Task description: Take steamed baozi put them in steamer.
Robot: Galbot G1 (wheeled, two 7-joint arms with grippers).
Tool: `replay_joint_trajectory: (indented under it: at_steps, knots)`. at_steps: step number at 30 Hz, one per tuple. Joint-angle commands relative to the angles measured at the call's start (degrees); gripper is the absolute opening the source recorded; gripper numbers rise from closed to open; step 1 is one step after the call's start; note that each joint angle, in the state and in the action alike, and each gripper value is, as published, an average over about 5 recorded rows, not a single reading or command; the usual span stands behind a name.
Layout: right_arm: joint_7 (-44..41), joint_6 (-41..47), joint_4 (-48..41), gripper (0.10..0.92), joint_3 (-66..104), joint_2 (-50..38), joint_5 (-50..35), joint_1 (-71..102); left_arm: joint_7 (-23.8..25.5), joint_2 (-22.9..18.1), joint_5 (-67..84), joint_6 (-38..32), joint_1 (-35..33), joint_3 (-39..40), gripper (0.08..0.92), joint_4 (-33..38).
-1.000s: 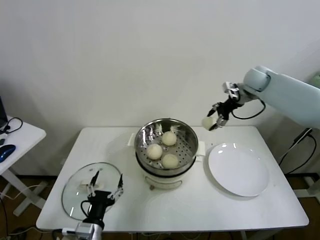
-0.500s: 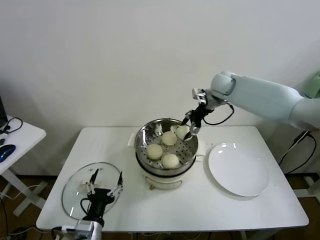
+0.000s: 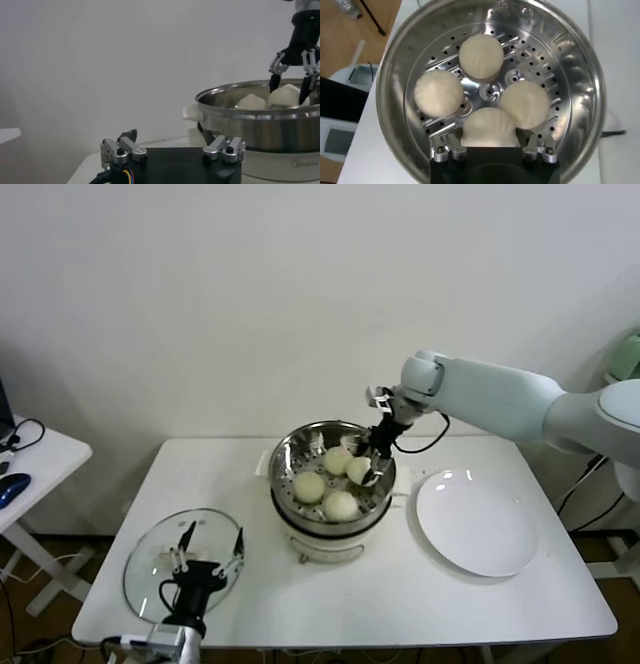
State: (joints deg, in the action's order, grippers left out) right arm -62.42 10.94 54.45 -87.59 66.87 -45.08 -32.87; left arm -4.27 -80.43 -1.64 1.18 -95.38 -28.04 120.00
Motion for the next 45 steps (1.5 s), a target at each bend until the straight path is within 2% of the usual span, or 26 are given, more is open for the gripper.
replay_joint_trajectory:
  at_steps: [1, 19, 25, 32, 36, 41, 45]
  knots:
    - [0.29, 0.04, -0.17, 0.715, -1.0, 1.08, 0.82, 0.95, 0.01, 0.21, -0.01, 0.16, 0.37, 0.3, 0.823, -0.19]
    - [0.95, -0.15, 1.23, 0.723, -0.77, 0.09, 1.61, 1.07, 0.02, 0.09, -0.47, 0.19, 0.38, 0.6, 0.823, -0.18]
    - [0.52, -0.22, 1.01, 0.808, -0.2, 0.04, 1.16, 0.13, -0.01, 0.05, -0.6, 0.15, 0.28, 0.65, 0.823, -0.08]
    - [0.01, -0.1, 2.32, 0.823, 1.17, -1.67, -0.93, -2.32, -0.03, -0.04, -0.8, 0.11, 0.23, 0.83, 0.823, -0.01]
    - [0.45, 1.0, 4.88, 0.823, 2.53, -4.77, -4.88, -4.47, -0.03, -0.08, -0.82, 0.05, 0.17, 0.8, 0.823, 0.11]
    - [3.77, 1.22, 8.65, 0.823, 6.44, -9.96, -5.25, -4.82, -0.03, -0.31, -0.75, -0.01, 0.22, 0.59, 0.823, 0.18]
    - [10.57, 1.94, 11.91, 0.823, 15.61, -14.45, -4.84, -0.41, -0.23, -0.44, -0.34, 0.24, 1.34, -0.07, 0.823, -0.15]
